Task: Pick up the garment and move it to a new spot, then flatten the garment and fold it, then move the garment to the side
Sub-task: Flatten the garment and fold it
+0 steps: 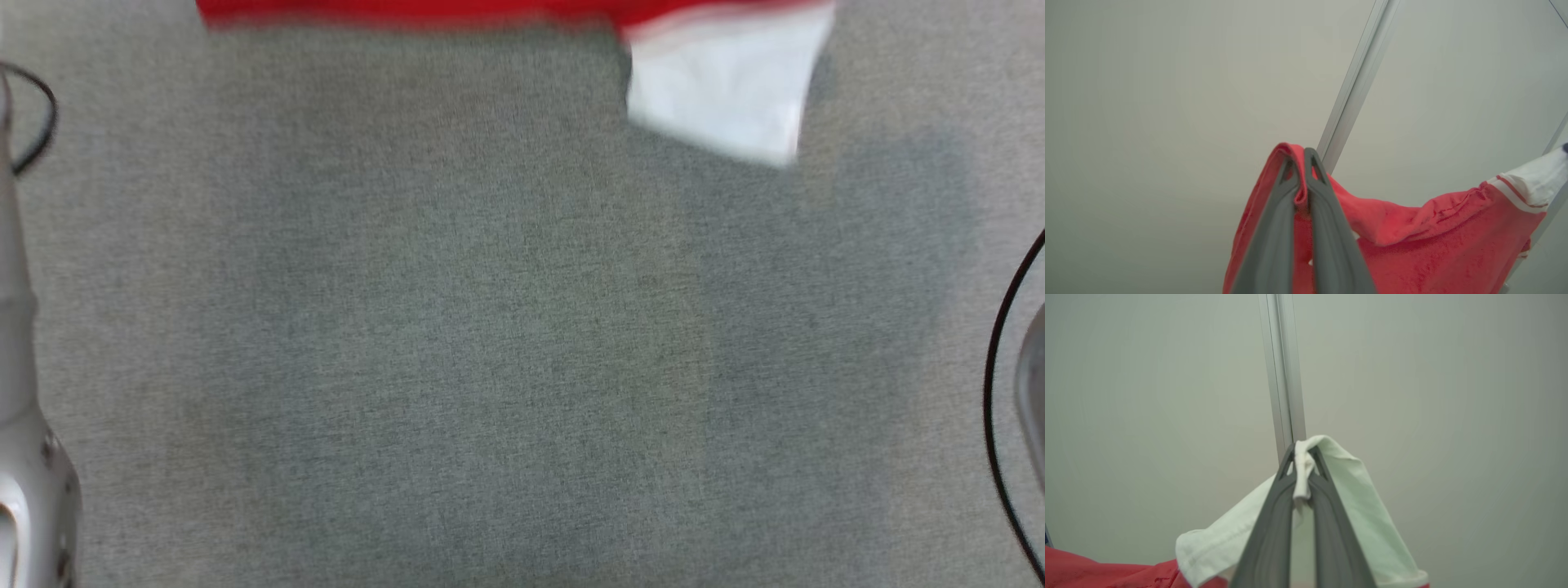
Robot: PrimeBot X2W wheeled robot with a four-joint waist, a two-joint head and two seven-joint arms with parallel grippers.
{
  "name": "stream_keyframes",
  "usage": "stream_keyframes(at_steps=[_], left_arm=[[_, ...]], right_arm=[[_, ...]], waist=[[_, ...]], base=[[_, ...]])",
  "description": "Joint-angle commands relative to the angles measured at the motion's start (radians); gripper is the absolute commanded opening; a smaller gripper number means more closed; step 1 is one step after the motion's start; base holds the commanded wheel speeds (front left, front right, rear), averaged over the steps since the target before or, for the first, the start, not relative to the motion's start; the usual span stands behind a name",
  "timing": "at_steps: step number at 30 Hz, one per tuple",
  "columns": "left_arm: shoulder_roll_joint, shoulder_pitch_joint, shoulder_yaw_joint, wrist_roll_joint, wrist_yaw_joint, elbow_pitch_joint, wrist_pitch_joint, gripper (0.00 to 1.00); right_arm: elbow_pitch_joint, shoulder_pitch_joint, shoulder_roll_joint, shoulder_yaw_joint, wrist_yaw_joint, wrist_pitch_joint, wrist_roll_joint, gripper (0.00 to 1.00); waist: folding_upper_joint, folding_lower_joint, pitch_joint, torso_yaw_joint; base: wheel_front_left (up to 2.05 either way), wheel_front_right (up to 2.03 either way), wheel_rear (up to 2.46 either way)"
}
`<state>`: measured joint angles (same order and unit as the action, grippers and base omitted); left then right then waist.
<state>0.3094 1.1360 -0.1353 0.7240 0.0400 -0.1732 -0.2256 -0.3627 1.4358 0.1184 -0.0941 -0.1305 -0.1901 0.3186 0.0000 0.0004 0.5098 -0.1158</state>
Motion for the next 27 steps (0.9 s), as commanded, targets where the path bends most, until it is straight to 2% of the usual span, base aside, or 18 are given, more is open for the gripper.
stream_keyframes(at_steps=[1, 5, 9, 16, 19, 21, 27], left_arm=[[-0.008, 0.059, 0.007, -0.013, 0.014, -0.027, 0.046, 0.00], [0.004, 0.154, -0.013, -0.040, 0.062, -0.087, 0.151, 0.00], [0.014, 0.143, -0.041, -0.017, 0.085, -0.144, 0.205, 0.00], [0.036, -0.032, -0.098, 0.009, 0.092, -0.292, 0.289, 0.00], [0.008, -0.146, -0.082, 0.055, 0.092, -0.369, 0.356, 0.00], [-0.002, -0.213, -0.086, 0.080, 0.093, -0.423, 0.383, 0.00], [-0.042, -0.366, -0.118, 0.117, 0.093, -0.531, 0.394, 0.00]], right_arm=[[-0.022, 0.057, 0.014, 0.009, -0.001, 0.053, -0.011, 0.00], [-0.074, 0.154, 0.030, 0.034, -0.001, 0.165, -0.002, 0.00], [-0.142, 0.141, 0.040, 0.064, -0.001, 0.148, 0.015, 0.00], [-0.234, -0.088, 0.023, 0.107, -0.001, 0.080, 0.087, 0.00], [-0.251, -0.233, 0.005, 0.124, -0.001, 0.014, 0.154, 0.00], [-0.230, -0.330, 0.008, 0.151, 0.000, -0.024, 0.201, 0.00], [-0.160, -0.563, 0.048, 0.147, -0.001, -0.079, 0.224, 0.00]], waist=[[0.0000, -0.0004, 0.061, -0.006], [0.0000, -0.0004, 0.076, -0.008], [0.0000, -0.0004, 0.085, -0.022], [0.0000, -0.0004, 0.074, -0.050], [0.0000, -0.0004, 0.048, -0.056], [0.0000, -0.0004, 0.026, -0.057], [0.0000, -0.0004, -0.052, -0.042]], base=[[0.00, 0.00, 0.00], [0.00, 0.00, 0.00], [0.00, 0.00, 0.00], [0.00, 0.00, 0.00], [0.00, 0.00, 0.00], [0.00, 0.00, 0.00], [0.00, 0.00, 0.00]])
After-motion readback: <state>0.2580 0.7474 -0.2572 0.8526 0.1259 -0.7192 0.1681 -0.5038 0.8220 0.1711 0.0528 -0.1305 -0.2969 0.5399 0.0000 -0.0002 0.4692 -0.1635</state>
